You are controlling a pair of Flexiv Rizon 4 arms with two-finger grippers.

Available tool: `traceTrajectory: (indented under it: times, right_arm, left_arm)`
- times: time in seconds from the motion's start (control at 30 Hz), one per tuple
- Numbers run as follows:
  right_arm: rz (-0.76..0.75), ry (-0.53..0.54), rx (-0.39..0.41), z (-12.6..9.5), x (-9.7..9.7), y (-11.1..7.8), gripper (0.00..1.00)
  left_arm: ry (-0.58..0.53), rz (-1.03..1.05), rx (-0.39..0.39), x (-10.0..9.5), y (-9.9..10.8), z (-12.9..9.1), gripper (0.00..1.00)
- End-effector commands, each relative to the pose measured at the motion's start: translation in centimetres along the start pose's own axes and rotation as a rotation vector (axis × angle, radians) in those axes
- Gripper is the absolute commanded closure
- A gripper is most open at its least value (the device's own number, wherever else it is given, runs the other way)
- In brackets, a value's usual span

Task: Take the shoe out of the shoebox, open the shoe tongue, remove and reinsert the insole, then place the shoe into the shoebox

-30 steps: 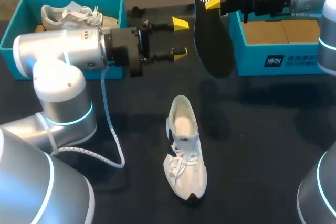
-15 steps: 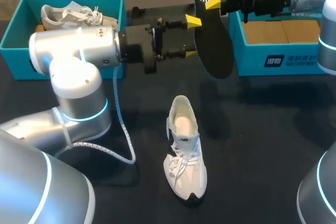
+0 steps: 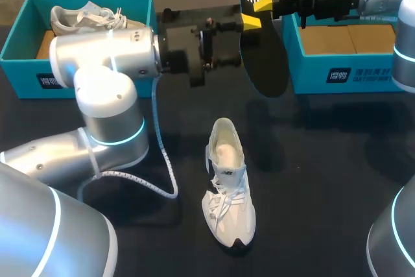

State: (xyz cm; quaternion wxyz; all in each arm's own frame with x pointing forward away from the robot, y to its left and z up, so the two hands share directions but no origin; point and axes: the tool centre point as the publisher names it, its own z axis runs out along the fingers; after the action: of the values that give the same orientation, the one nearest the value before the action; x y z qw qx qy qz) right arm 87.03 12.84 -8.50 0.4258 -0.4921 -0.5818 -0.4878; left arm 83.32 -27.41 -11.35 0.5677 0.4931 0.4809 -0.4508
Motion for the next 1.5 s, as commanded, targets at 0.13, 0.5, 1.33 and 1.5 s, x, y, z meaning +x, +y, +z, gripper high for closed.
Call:
traceTrajectory:
  times: [0.13, 0.5, 1.33, 1.5]
  right_arm:
    - [0.001, -0.003, 0.000, 0.1, 0.1, 0.0, 1.00]
    - [0.001, -0.003, 0.000, 0.1, 0.1, 0.0, 1.00]
    - [0.001, -0.003, 0.000, 0.1, 0.1, 0.0, 1.00]
    - [0.001, -0.003, 0.000, 0.1, 0.1, 0.0, 1.00]
  left_arm:
    - [0.002, 0.013, -0.005, -0.4, -0.5, 0.1, 0.26]
    - [-0.012, 0.027, -0.011, -1.5, -0.6, 0.1, 0.59]
    - [-0.021, 0.039, -0.018, -2.4, -0.3, 0.6, 0.84]
    - [-0.018, 0.039, -0.016, -2.3, -0.3, 0.7, 0.87]
